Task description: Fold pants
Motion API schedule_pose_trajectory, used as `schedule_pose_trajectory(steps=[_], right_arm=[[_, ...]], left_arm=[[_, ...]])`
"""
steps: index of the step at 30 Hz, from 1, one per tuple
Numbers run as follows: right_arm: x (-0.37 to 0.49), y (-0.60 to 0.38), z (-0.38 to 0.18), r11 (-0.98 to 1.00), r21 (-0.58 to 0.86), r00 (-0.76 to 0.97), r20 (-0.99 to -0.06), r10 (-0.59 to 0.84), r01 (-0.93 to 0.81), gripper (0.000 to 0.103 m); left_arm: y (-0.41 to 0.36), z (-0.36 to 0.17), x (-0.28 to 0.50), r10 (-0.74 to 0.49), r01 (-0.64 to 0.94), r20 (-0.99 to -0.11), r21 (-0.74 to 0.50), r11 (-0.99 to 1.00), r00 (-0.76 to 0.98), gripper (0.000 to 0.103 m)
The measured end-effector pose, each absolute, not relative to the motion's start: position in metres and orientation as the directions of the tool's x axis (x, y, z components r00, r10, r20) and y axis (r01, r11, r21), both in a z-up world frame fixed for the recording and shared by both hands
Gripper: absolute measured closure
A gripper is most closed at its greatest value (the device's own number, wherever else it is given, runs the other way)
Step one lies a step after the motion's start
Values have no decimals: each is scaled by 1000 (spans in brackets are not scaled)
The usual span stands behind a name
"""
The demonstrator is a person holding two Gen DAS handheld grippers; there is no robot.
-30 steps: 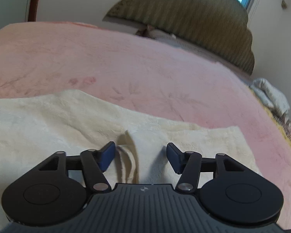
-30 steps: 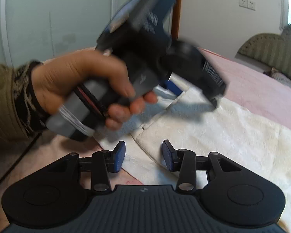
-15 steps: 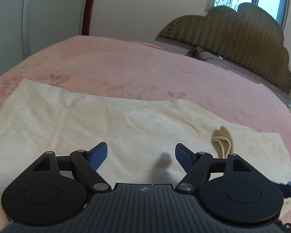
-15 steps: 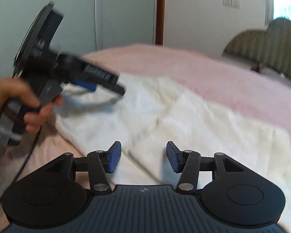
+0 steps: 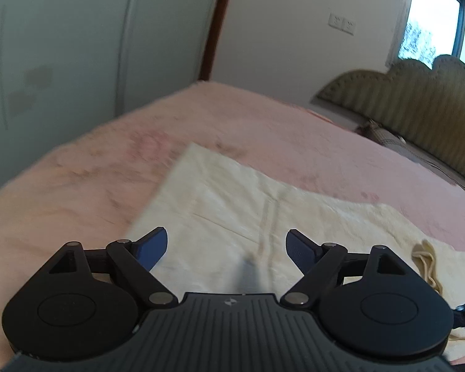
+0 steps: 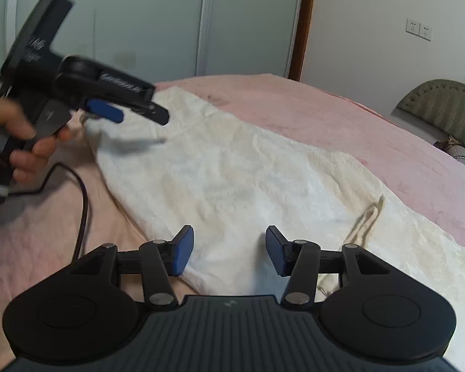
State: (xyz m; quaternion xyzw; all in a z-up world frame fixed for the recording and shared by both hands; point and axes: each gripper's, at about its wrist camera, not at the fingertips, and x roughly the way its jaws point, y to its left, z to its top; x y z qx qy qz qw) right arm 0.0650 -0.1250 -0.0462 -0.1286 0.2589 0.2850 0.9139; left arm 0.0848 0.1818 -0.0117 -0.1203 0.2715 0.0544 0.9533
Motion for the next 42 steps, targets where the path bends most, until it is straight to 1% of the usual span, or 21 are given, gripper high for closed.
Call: schedule_pose_trajectory(steps=[2,4,7,10,14,17,20,22,23,24,25,26,29,32,35,36,37,39,40,41,42], right_arm=[[66,-121,-37,795,-76,707,-513,486,-602,53],[59,-111,-27,778,-107,720,-473,507,-618,53],[53,-85,-24,732,-185,721,-444,533,-655,53],[45,-50,-31,658,-298,709,-452,541,-692,53],[36,-5,-52,532,-459,703,-472,532,-711,53],[35,24,-71,455,-577,732,-479,484,-678,53],[40,46,-85,417,-673,781,-424,458,-611,53],[44,57,-88,403,-708,799,-397,452,-580,53],[47,62,-89,394,-716,799,-393,456,-577,54],[52,71,-89,386,-721,797,-390,461,-576,58],[55,76,-89,375,-723,790,-390,473,-581,65],[58,80,-89,359,-717,776,-405,483,-598,78],[62,82,-80,378,-673,748,-419,515,-636,88],[73,62,-56,480,-533,712,-425,560,-696,91],[89,46,-36,547,-405,681,-427,595,-732,90],[93,42,-32,544,-369,657,-439,613,-754,90],[97,37,-29,529,-320,616,-471,631,-786,90],[102,22,-22,508,-228,547,-506,668,-831,90],[103,12,-17,511,-175,524,-500,690,-841,90],[105,3,-12,528,-128,517,-486,705,-840,90],[111,-10,-7,561,-70,524,-468,712,-825,90]], left_arm=[[195,-6,77,95,-224,-514,-194,955,852,16],[214,-3,72,107,-269,-523,-243,932,846,16],[244,-3,66,17,-279,-555,-390,877,832,16],[262,-8,59,-89,-266,-571,-508,819,816,16],[271,-18,55,-209,-236,-575,-602,763,791,16],[276,-30,61,-305,-221,-563,-680,700,768,13],[280,-42,66,-356,-239,-552,-735,635,754,10],[283,-47,71,-382,-242,-534,-767,594,755,6],[284,-50,73,-397,-241,-523,-783,573,754,3],[285,-53,77,-413,-244,-512,-800,547,753,2],[286,-54,80,-424,-249,-505,-813,527,751,1],[286,-55,85,-439,-249,-495,-826,506,749,1],[284,-60,103,-502,-218,-450,-864,454,739,1],[278,-65,120,-520,-189,-404,-889,418,752,1],[271,-66,137,-512,-193,-414,-882,429,753,3],[268,-64,141,-512,-182,-415,-877,444,752,8],[266,-63,145,-512,-173,-420,-871,461,749,13],[262,-64,153,-498,-191,-463,-843,503,733,38],[261,-65,155,-486,-201,-482,-830,521,729,46],[260,-67,156,-471,-214,-500,-816,537,727,59],[259,-68,157,-456,-224,-515,-804,551,726,70]])
